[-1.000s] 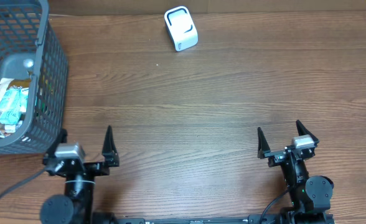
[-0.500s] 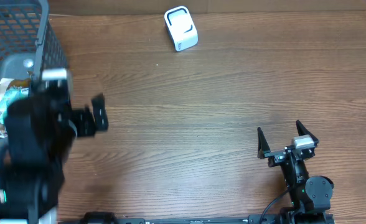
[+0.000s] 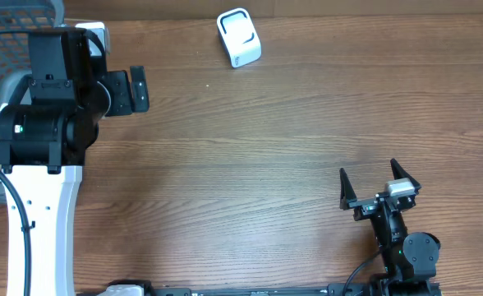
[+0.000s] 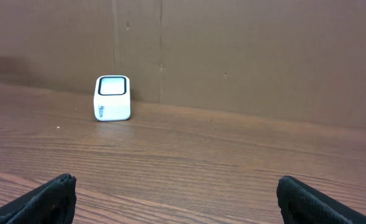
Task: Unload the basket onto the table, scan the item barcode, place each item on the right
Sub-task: 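Move the left gripper over the grey basket and lower into it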
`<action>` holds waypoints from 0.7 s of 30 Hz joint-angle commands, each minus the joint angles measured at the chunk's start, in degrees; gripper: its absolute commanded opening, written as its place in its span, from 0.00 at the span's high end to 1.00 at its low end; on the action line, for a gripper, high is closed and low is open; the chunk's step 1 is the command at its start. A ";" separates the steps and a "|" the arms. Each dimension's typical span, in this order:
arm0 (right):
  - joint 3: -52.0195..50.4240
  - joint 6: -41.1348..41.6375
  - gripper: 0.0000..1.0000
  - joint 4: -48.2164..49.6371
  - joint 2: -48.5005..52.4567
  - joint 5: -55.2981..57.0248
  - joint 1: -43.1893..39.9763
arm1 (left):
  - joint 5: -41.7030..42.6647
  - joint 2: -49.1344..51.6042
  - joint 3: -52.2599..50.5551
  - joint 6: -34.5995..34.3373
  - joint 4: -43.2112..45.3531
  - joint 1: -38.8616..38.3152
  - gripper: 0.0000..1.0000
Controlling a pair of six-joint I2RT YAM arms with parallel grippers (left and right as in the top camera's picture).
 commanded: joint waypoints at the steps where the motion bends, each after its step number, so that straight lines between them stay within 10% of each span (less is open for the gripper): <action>1: -0.61 -0.24 0.00 0.13 -0.42 -0.31 0.24 | -2.62 -0.59 2.08 0.50 0.70 0.72 0.01; 21: -0.61 -0.24 0.00 0.13 -0.42 -0.28 0.24 | 5.51 1.46 7.74 6.54 3.72 37.73 0.00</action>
